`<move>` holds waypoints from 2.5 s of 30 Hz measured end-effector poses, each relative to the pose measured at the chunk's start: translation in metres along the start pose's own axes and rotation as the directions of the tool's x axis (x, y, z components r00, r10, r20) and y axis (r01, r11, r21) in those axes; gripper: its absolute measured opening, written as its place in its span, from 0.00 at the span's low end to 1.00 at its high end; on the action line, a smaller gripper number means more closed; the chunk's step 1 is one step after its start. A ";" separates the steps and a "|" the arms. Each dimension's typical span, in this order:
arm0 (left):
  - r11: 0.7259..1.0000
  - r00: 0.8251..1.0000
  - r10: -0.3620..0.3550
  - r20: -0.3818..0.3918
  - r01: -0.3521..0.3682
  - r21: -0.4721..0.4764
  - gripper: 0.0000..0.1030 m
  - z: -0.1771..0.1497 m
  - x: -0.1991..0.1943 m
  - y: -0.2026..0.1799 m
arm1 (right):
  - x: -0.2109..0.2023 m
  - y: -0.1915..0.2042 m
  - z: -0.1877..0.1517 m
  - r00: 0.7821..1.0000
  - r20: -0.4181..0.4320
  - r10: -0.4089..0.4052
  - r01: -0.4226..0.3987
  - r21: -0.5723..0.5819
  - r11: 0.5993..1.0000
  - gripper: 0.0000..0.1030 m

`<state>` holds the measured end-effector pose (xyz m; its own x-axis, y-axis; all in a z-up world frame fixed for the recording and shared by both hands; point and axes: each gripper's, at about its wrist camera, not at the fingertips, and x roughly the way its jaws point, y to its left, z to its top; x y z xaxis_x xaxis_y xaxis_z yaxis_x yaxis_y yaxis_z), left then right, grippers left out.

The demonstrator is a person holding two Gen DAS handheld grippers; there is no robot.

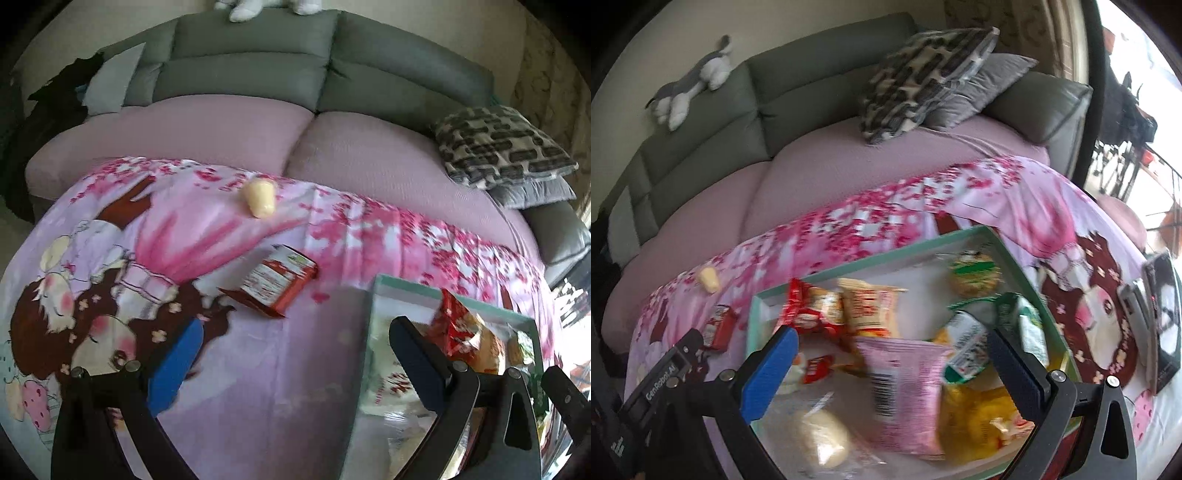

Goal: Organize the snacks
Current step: 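Move both open tools back over the red box and jelly cup, then grasp the red milk-biscuit box with the right tool while the left tool grasps the yellow jelly cup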

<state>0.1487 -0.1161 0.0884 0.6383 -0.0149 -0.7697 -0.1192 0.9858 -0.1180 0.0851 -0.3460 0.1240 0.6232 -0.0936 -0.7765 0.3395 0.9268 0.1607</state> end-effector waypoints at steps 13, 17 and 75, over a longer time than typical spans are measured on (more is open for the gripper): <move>0.979 0.979 0.203 0.032 -0.202 -0.032 0.98 0.017 -0.006 0.075 | 0.003 0.074 -0.010 0.993 -0.005 0.119 -0.119 -0.129 0.985 1.00; 0.964 0.964 0.264 0.027 -0.263 -0.034 0.98 0.018 -0.008 0.096 | 0.008 0.097 -0.015 0.988 -0.025 0.153 -0.155 -0.146 0.977 1.00; 0.986 0.983 0.145 -0.110 -0.152 -0.063 0.98 0.040 0.052 0.168 | 0.138 0.227 -0.029 0.959 -0.236 0.155 -0.208 -0.218 0.954 0.64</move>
<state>0.1922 0.0549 0.0532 0.5266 0.1098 -0.8430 -0.2624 0.9642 -0.0384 0.2276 -0.1379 0.0355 0.4844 0.1401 -0.8636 0.0408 0.9824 0.1822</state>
